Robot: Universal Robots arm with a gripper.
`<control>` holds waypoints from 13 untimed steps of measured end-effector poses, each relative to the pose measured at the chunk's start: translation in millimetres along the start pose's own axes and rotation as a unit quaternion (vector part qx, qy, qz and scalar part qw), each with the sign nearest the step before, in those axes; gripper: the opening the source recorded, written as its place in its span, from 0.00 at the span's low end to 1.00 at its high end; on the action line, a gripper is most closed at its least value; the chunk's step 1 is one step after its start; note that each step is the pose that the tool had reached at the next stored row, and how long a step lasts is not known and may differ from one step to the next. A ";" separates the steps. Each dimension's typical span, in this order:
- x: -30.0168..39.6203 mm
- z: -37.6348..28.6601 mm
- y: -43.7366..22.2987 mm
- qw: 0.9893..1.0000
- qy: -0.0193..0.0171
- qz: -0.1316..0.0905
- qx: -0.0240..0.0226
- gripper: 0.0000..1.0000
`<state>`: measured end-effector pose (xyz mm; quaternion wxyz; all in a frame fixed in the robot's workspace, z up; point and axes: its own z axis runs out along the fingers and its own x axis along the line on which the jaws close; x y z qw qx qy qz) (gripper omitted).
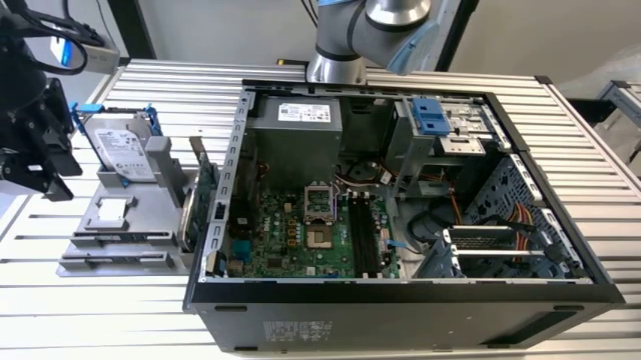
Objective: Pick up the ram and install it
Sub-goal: 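Pick up the ram and move it above insertion slot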
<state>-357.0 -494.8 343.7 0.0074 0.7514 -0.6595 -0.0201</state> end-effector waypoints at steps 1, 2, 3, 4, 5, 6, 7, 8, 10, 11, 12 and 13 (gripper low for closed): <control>0.0 0.2 0.0 1.000 0.000 0.000 0.000 1.00; 0.0 0.4 0.0 1.000 0.000 0.000 0.000 1.00; 0.0 0.7 0.0 1.000 0.000 0.000 0.000 1.00; 0.0 0.9 0.0 1.000 0.000 0.000 0.000 1.00; 0.0 1.2 0.0 1.000 0.000 0.000 0.000 1.00; 0.0 1.4 0.0 1.000 0.000 0.000 0.000 1.00; 0.0 1.6 0.0 1.000 0.000 0.000 0.000 1.00; 0.1 1.8 0.0 1.000 0.000 0.000 0.000 1.00; 0.1 2.3 0.0 1.000 0.000 0.000 0.000 1.00; 0.1 2.6 -0.1 1.000 0.000 0.000 0.000 1.00; 0.1 2.8 -0.1 1.000 0.000 0.000 0.000 1.00; 0.2 3.1 -0.1 1.000 0.000 0.000 0.000 1.00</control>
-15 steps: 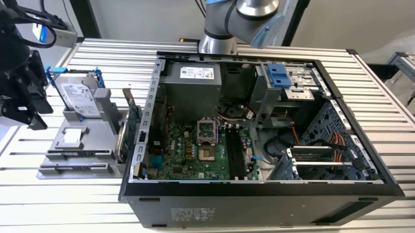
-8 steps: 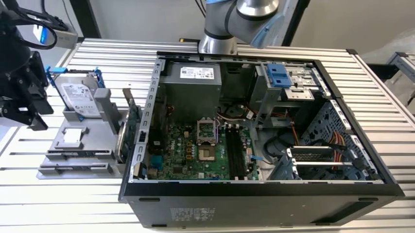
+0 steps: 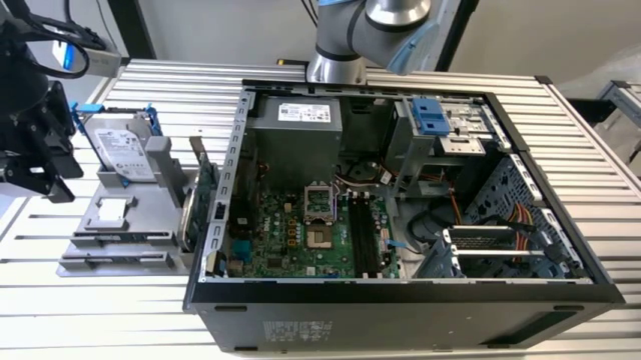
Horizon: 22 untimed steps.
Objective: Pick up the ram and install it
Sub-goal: 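Pick up the ram and move it above insertion slot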
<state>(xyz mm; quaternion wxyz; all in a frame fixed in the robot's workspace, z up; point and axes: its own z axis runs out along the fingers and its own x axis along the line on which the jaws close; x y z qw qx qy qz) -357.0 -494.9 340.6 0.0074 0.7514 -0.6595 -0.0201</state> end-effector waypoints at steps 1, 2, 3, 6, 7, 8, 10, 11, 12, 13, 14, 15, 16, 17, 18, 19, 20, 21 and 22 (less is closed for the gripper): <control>0.0 0.3 0.0 1.000 0.000 0.000 0.000 1.00; 0.0 0.5 0.0 1.000 0.000 0.000 0.000 1.00; 0.0 0.8 0.0 1.000 0.000 0.000 0.000 1.00; 0.0 1.5 -0.1 1.000 0.000 0.000 0.000 1.00; 0.1 1.8 -0.1 1.000 0.000 0.000 0.000 1.00; 0.1 2.0 -0.1 1.000 0.000 0.000 0.000 1.00; 0.1 2.6 -0.1 1.000 0.000 0.000 0.000 1.00; 0.1 2.9 -0.1 1.000 0.000 0.000 0.000 1.00; 0.1 3.3 -0.1 1.000 0.000 0.000 0.000 1.00; 0.1 3.6 -0.1 1.000 0.000 0.000 0.000 1.00; 0.1 4.0 -0.2 1.000 0.000 0.000 0.000 1.00; 0.1 4.3 -0.2 1.000 0.000 0.000 0.000 1.00; 0.1 4.6 -0.2 1.000 0.000 0.000 0.000 1.00; 0.1 5.0 -0.2 1.000 0.000 0.000 0.000 1.00; 0.1 5.4 -0.2 1.000 0.000 0.000 0.000 1.00; 0.1 5.7 -0.2 1.000 0.000 0.000 0.000 1.00; 0.1 6.0 -0.2 1.000 0.000 0.000 0.000 1.00; 0.1 6.4 -0.2 1.000 0.000 0.000 0.000 1.00; 0.1 6.8 -0.3 1.000 0.000 0.000 0.000 1.00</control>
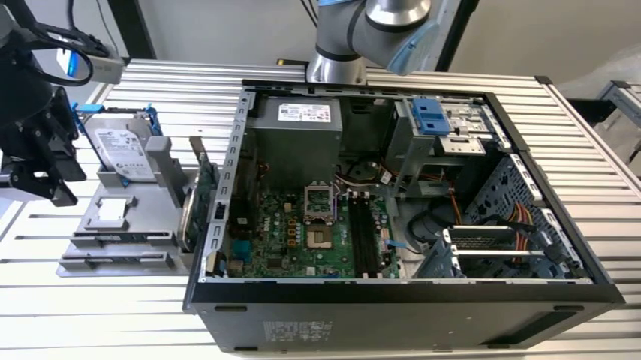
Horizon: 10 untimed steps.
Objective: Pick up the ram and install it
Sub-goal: 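Pick up the ram and move it above insertion slot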
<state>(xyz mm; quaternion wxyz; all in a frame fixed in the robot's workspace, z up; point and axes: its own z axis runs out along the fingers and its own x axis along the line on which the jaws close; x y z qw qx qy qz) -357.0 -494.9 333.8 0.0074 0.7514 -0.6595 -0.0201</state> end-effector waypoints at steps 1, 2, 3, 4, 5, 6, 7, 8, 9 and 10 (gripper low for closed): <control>0.0 0.4 0.0 1.000 0.000 0.000 0.000 1.00; 0.0 0.7 0.0 1.000 0.000 0.000 0.000 1.00; 0.0 1.2 -0.1 1.000 0.000 0.000 0.000 1.00; 0.0 1.5 -0.1 1.000 0.000 0.000 0.000 1.00; 0.0 1.9 -0.1 1.000 0.000 0.000 0.000 1.00; 0.0 2.3 -0.1 1.000 0.000 0.000 0.000 1.00; 0.0 2.6 -0.1 1.000 0.000 0.000 0.000 1.00; 0.1 3.1 -0.1 1.000 0.000 0.000 0.000 1.00; 0.1 3.4 -0.1 1.000 0.000 0.000 0.000 1.00; 0.1 3.8 -0.2 1.000 0.000 0.000 0.000 1.00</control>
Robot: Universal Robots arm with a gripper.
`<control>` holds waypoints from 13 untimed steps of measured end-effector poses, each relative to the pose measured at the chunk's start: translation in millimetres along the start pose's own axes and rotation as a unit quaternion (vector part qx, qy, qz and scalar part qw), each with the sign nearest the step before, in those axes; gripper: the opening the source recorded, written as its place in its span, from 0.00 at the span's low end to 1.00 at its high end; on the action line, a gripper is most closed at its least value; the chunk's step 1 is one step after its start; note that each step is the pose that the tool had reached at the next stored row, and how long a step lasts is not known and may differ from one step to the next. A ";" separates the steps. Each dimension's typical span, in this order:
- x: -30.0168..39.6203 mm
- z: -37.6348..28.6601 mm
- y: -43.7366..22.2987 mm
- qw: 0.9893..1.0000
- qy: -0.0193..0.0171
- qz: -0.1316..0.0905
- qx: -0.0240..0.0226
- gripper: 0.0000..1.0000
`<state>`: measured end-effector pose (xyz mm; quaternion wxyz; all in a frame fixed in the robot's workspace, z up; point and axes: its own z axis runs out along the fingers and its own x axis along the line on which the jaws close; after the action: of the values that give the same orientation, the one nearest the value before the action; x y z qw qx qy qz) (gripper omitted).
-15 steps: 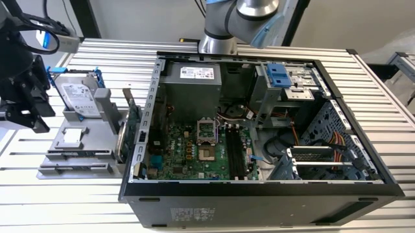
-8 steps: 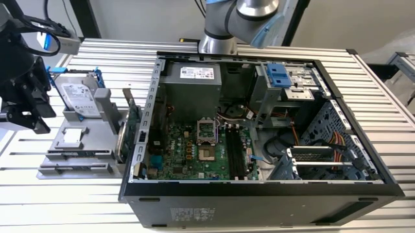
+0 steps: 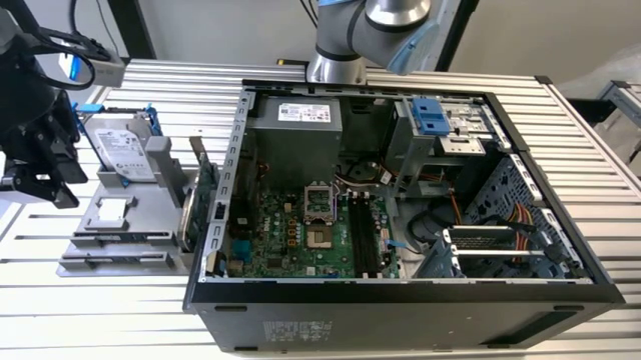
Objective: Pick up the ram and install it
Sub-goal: 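Pick up the ram and move it above insertion slot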
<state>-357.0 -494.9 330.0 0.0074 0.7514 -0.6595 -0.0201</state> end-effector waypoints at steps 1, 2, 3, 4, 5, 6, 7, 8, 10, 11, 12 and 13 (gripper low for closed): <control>0.0 0.4 0.0 1.000 0.000 0.000 0.000 1.00; 0.0 0.8 0.0 1.000 0.000 0.000 0.000 1.00; 0.0 1.3 0.0 1.000 0.000 0.000 0.000 1.00; 0.0 1.7 -0.1 1.000 0.000 0.000 0.000 1.00; 0.0 2.1 -0.1 1.000 0.000 0.000 0.000 1.00; 0.0 2.6 -0.1 1.000 0.000 0.000 0.000 1.00; 0.1 3.1 -0.1 1.000 0.000 0.000 0.000 1.00; 0.1 3.5 -0.1 1.000 0.000 0.000 0.000 1.00; 0.1 4.2 -0.2 1.000 0.000 0.000 0.000 1.00; 0.0 4.6 -0.3 1.000 0.000 0.000 0.000 1.00; 0.1 5.1 -0.3 1.000 0.000 0.000 0.000 1.00; 0.1 5.6 -0.5 1.000 0.000 0.000 0.000 1.00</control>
<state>-356.7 -494.9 324.4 0.0074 0.7513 -0.6596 -0.0201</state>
